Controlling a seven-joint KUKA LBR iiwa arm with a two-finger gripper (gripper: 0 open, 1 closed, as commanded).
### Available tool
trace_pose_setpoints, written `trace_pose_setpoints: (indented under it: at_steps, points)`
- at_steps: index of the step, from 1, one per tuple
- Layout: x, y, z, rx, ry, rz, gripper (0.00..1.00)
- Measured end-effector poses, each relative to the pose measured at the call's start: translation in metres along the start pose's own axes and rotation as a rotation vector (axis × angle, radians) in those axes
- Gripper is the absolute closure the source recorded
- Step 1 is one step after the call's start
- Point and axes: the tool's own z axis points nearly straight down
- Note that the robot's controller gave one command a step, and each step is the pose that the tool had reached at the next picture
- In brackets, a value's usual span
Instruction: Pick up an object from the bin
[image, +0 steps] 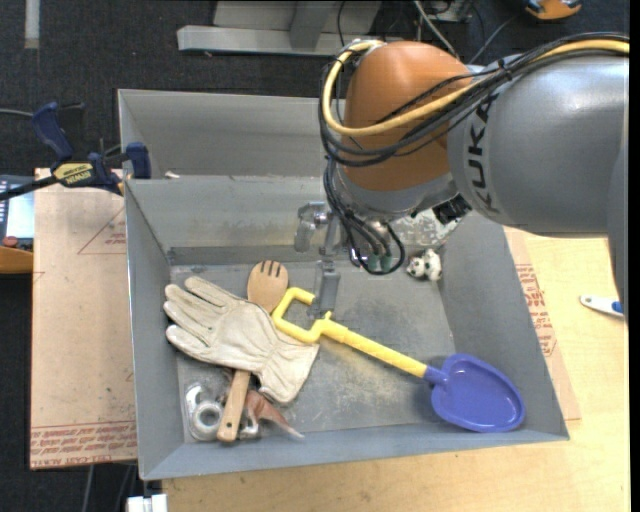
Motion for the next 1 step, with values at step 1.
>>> trace_pose_setpoints:
  at_steps: [1]
  points:
    - [0.0000, 0.0000, 0.0001, 0.000, 0.000, -0.001, 0.00]
